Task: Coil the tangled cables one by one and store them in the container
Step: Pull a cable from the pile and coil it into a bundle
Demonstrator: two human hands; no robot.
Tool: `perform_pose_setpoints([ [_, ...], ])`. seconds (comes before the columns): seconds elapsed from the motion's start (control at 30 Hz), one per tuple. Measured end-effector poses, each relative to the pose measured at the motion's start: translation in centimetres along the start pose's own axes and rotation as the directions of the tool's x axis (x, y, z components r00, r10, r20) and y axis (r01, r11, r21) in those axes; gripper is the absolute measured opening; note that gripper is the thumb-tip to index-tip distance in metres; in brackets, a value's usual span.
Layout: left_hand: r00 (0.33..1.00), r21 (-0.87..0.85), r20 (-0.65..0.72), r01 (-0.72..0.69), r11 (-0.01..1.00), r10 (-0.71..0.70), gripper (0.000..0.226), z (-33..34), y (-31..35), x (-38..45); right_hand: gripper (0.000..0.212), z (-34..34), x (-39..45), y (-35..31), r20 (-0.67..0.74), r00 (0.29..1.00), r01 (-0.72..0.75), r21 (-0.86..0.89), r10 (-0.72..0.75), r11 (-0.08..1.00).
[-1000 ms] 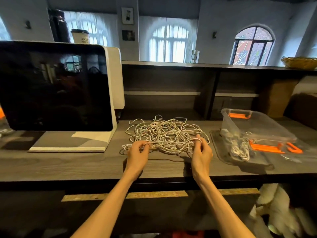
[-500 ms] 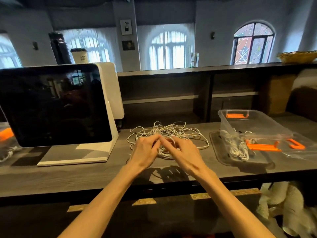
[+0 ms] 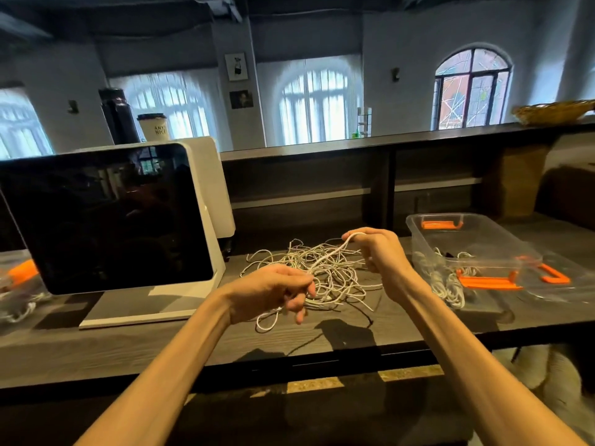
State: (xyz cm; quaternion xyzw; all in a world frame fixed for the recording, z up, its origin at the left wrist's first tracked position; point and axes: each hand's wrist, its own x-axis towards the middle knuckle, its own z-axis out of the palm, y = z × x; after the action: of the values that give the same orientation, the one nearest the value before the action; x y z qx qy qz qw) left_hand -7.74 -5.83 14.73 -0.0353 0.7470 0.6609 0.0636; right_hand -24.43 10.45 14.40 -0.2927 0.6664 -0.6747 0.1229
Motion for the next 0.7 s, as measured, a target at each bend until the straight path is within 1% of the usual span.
perform_pose_setpoints([
  [0.03,1.000,0.023,-0.018,-0.014,1.000,0.014,0.027,0.0,0.0,-0.1,0.025,-0.1,0.0,0.0,-0.016,1.000,0.004,-0.027,-0.004,1.000],
  [0.07,0.998,0.005,-0.058,-0.025,1.000,0.026,0.028,0.2,0.2,-0.2,0.022,-0.3,0.0,0.1,-0.012,0.999,0.042,-0.104,-0.044,0.994],
  [0.1,0.994,-0.039,-0.108,-0.038,0.999,0.034,0.030,0.3,0.2,-0.3,0.021,-0.5,-0.2,0.2,0.030,0.996,0.092,-0.204,-0.088,0.975],
  [0.17,0.979,-0.110,-0.194,-0.081,0.991,0.058,0.030,0.4,0.6,-0.3,0.044,-0.4,-0.8,-0.1,0.209,0.966,0.222,-0.355,-0.155,0.908],
  [0.2,0.975,-0.133,-0.214,-0.094,0.987,0.064,0.030,0.5,0.8,-0.2,0.052,-0.2,-1.1,-0.4,0.281,0.944,0.277,-0.382,-0.174,0.882],
  [0.23,0.975,-0.160,-0.211,-0.102,0.982,0.067,0.029,0.7,1.0,-0.2,0.054,0.2,-1.5,-0.8,0.337,0.922,0.315,-0.370,-0.189,0.874],
  [0.3,0.980,-0.256,-0.185,-0.124,0.959,0.077,0.028,1.5,1.5,-0.4,0.053,0.9,-2.2,-1.8,0.408,0.895,0.327,-0.323,-0.181,0.888],
  [0.37,0.975,-0.378,-0.198,-0.169,0.910,0.099,0.028,2.0,1.8,-0.7,0.043,1.2,-2.4,-2.2,0.394,0.898,0.340,-0.333,-0.198,0.880],
  [0.43,0.963,-0.442,-0.234,-0.227,0.868,0.132,0.025,2.3,2.1,-0.8,0.029,1.3,-2.5,-2.1,0.357,0.901,0.387,-0.409,-0.245,0.827],
  [0.47,0.954,-0.454,-0.264,-0.255,0.854,0.144,0.024,2.3,2.2,-0.7,0.025,1.3,-2.5,-2.1,0.351,0.898,0.411,-0.455,-0.265,0.790],
  [0.53,0.906,-0.405,-0.396,-0.320,0.857,0.151,0.026,2.4,2.2,-0.4,0.019,1.5,-2.8,-2.1,0.325,0.890,0.443,-0.452,-0.319,0.774],
  [0.6,0.826,-0.343,-0.542,-0.388,0.856,0.156,0.032,2.9,2.0,0.1,0.014,1.8,-3.2,-2.2,0.255,0.886,0.462,-0.409,-0.388,0.787],
  [0.63,0.800,-0.353,-0.580,-0.416,0.838,0.153,0.034,3.2,2.0,0.4,0.013,2.1,-3.3,-2.2,0.225,0.881,0.474,-0.414,-0.417,0.777],
  [0.7,0.785,-0.427,-0.605,-0.461,0.778,0.133,0.033,3.9,1.9,0.8,0.012,2.9,-3.5,-1.9,0.196,0.863,0.500,-0.462,-0.466,0.732],
])
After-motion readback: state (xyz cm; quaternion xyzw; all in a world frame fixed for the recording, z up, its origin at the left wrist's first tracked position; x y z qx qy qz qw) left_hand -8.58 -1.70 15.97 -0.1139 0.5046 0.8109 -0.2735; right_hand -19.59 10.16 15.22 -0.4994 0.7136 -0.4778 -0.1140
